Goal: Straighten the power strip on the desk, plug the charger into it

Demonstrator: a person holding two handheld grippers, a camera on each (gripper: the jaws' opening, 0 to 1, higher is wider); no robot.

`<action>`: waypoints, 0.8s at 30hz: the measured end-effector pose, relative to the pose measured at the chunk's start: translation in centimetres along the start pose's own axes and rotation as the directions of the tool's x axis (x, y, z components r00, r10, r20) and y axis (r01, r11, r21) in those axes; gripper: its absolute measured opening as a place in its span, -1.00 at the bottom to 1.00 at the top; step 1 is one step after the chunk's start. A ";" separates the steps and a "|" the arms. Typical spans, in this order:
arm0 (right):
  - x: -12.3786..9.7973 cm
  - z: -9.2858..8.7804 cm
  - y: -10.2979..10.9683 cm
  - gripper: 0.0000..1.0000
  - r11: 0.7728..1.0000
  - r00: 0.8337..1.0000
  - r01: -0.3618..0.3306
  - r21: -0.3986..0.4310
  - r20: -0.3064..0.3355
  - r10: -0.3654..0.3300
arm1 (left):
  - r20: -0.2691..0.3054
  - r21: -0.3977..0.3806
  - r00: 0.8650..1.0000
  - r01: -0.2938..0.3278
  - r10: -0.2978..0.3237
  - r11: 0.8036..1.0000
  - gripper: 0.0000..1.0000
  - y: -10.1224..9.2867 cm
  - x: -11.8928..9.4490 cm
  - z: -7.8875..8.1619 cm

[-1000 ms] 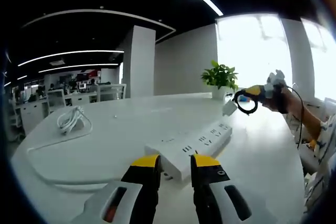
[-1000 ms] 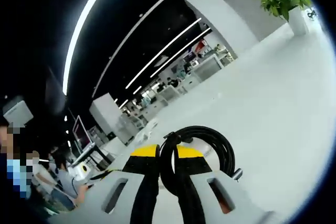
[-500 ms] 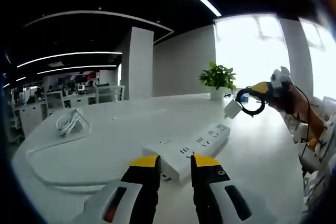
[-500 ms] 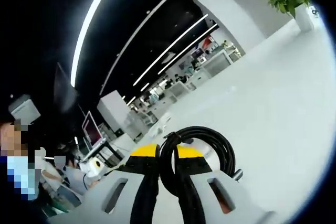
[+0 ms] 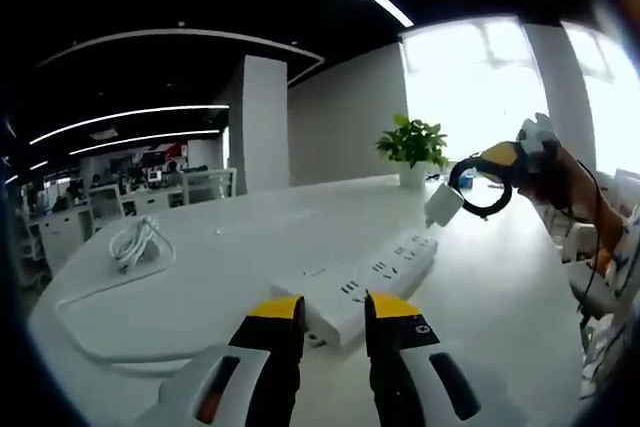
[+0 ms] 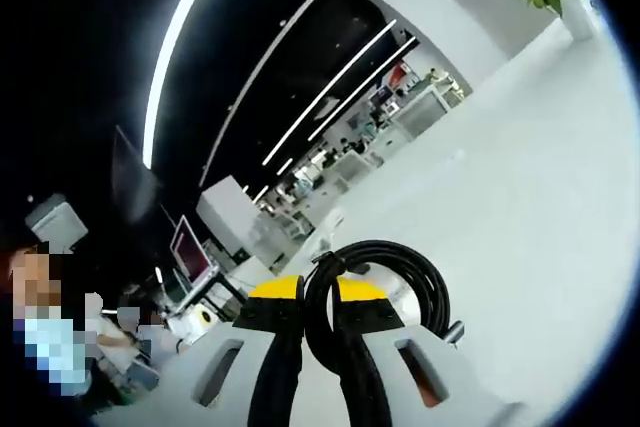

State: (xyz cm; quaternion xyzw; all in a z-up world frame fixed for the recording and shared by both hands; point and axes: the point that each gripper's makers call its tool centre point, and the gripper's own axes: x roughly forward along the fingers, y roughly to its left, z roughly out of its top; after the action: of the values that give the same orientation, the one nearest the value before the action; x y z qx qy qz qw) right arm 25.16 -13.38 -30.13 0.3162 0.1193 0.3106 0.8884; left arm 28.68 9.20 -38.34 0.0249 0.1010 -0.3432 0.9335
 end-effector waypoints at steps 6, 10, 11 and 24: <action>-0.2 0.7 0.4 -0.80 0.999 1.000 -0.023 0.024 -0.009 0.024 | 0.003 0.005 1.000 0.021 -0.021 1.000 -0.52 -0.6 0.1 0.1; -0.1 0.4 0.3 -0.80 0.999 1.000 -0.021 0.040 -0.020 0.022 | 0.003 0.008 1.000 0.027 -0.027 1.000 -0.52 -0.8 0.1 0.1; -0.2 0.4 0.1 -0.80 0.999 1.000 -0.021 0.044 -0.022 0.022 | 0.002 0.012 1.000 0.028 -0.028 1.000 -0.52 -0.9 0.2 0.1; -0.4 0.7 1.1 -0.80 0.995 1.000 -0.026 0.092 -0.005 0.026 | -0.011 0.146 0.995 0.099 -0.099 0.984 -0.53 -4.7 2.9 1.6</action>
State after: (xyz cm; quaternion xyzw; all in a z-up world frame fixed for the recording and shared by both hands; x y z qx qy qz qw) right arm 24.59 -13.32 -28.89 0.3575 0.1320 0.3171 0.8685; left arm 28.03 3.57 -37.30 0.0891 0.0783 -0.3956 0.9107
